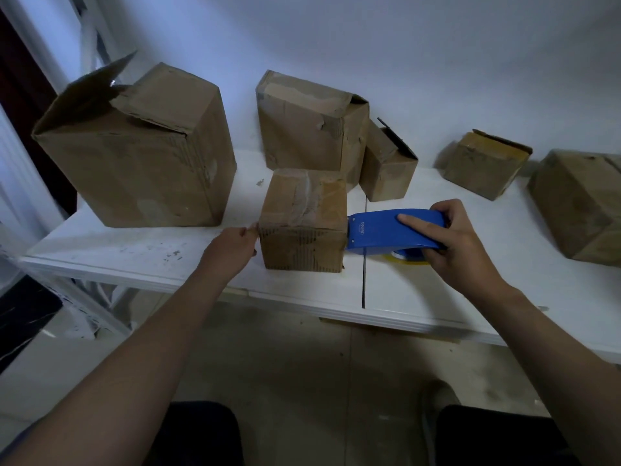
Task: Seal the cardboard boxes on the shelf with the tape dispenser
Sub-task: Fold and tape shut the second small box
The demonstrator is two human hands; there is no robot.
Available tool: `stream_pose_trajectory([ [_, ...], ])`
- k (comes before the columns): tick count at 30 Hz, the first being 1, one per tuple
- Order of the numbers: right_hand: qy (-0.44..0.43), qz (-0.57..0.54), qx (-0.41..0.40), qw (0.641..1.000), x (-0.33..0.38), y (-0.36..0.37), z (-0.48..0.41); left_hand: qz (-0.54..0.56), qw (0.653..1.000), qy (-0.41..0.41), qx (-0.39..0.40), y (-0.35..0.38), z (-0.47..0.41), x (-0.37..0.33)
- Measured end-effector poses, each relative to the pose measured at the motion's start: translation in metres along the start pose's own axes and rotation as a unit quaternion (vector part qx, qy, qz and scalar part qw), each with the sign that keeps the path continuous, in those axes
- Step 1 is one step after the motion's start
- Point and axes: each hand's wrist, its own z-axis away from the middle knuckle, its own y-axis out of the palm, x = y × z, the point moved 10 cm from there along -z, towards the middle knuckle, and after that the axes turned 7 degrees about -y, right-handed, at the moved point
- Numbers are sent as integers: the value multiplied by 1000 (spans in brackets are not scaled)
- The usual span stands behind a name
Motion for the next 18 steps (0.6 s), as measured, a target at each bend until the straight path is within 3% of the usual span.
stream_pose_trajectory([
  [2, -4, -1, 3, 1000, 1, 0, -1, -21, 1000, 3, -19, -2, 5, -6],
  [3, -9, 2, 4, 1000, 2, 0, -2, -58, 995, 29, -72, -11, 12, -15],
  [6, -21, 17, 5, 1000, 3, 0, -4, -72, 938, 223, -257, -36, 63, -68],
  [8, -20, 18, 4, 1000, 2, 2, -4, -73, 908, 346, -226, -12, 97, -99],
  [10, -24, 17, 2, 1000, 2, 3, -2, -140, 889, 410, -150, 36, 119, -116],
  [14, -29, 7, 5, 1000, 2, 5, 0, -283, 858, 410, -127, 93, 118, -118],
  [18, -37, 11, 11, 999, -1, 8, 3, -323, 862, 373, -114, 91, 100, -120],
])
